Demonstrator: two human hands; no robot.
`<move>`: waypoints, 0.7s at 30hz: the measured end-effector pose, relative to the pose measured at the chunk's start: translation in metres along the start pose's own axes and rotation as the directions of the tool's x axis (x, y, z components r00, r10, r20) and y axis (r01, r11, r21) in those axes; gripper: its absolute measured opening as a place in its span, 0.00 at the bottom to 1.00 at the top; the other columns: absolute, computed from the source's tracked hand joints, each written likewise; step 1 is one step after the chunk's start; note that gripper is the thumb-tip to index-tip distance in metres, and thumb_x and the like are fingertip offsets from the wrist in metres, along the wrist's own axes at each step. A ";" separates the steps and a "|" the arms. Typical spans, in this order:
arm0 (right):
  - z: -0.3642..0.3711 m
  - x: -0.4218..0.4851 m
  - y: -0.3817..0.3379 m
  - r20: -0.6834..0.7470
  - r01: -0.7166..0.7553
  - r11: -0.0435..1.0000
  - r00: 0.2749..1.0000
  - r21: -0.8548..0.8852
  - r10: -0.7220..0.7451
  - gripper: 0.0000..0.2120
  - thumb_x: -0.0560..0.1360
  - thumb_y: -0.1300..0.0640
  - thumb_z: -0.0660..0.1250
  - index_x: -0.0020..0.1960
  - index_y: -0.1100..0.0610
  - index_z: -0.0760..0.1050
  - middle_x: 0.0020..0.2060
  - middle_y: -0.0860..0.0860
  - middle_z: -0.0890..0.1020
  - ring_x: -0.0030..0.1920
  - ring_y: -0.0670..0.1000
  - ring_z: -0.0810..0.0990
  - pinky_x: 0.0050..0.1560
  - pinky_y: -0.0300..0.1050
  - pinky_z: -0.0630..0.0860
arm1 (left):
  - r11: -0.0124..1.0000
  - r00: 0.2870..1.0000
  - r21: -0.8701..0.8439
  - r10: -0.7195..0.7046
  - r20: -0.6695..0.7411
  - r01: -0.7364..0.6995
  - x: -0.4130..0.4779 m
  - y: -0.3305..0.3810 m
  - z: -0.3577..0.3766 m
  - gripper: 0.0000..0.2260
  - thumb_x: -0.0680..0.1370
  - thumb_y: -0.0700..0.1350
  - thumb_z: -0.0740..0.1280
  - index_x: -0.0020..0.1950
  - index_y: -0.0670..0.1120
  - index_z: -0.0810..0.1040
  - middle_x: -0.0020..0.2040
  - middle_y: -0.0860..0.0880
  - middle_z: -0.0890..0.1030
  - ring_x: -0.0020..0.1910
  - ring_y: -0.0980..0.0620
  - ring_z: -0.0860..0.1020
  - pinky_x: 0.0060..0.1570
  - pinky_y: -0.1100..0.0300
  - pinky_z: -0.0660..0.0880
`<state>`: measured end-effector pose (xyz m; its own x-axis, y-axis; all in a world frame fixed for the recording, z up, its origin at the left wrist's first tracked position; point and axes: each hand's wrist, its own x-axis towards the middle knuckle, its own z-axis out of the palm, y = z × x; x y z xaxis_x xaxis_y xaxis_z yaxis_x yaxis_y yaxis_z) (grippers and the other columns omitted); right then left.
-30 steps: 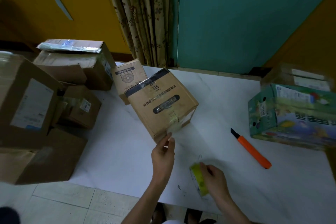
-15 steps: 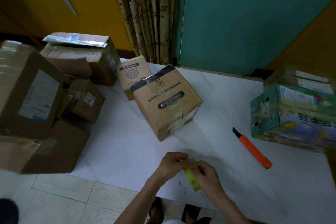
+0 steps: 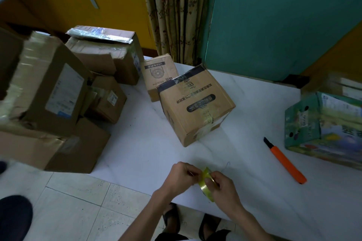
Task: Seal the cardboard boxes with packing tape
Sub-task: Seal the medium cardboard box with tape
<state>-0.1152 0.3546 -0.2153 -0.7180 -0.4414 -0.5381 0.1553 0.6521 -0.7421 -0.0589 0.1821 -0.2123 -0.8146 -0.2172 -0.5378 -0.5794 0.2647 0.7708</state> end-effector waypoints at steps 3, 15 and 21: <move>0.006 0.000 -0.001 0.011 0.004 1.000 1.000 -0.013 -0.004 0.06 0.77 0.56 0.67 0.41 0.52 0.79 0.32 0.51 0.79 0.33 0.46 0.75 0.36 0.46 0.72 | 1.000 0.999 0.022 0.018 -0.047 -0.017 -0.006 -0.006 0.000 0.07 0.75 0.39 0.73 0.48 0.49 0.89 0.37 0.71 0.81 0.42 0.66 0.80 0.45 0.67 0.77; 0.017 0.012 -0.020 -0.009 0.059 0.993 0.998 -0.099 -0.061 0.05 0.80 0.55 0.65 0.45 0.50 0.78 0.34 0.46 0.80 0.36 0.44 0.77 0.38 0.40 0.72 | 0.989 0.961 -0.135 -0.086 -0.263 0.052 -0.012 -0.005 0.010 0.06 0.75 0.39 0.74 0.50 0.45 0.88 0.43 0.54 0.85 0.42 0.55 0.85 0.41 0.66 0.77; 0.031 0.021 -0.040 0.082 0.137 0.984 0.988 -0.115 -0.128 0.08 0.81 0.54 0.62 0.53 0.54 0.78 0.44 0.48 0.82 0.43 0.44 0.80 0.38 0.33 0.72 | 0.941 0.910 -0.329 -0.204 -0.362 0.080 -0.006 -0.011 -0.006 0.05 0.76 0.39 0.73 0.45 0.48 0.86 0.44 0.50 0.86 0.37 0.54 0.85 0.43 0.60 0.83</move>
<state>-0.1156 0.3004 -0.2098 -0.6740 -0.5705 -0.4694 -0.0238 0.6517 -0.7581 -0.0480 0.1749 -0.2153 -0.6136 -0.5916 -0.5230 -0.6022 -0.0778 0.7946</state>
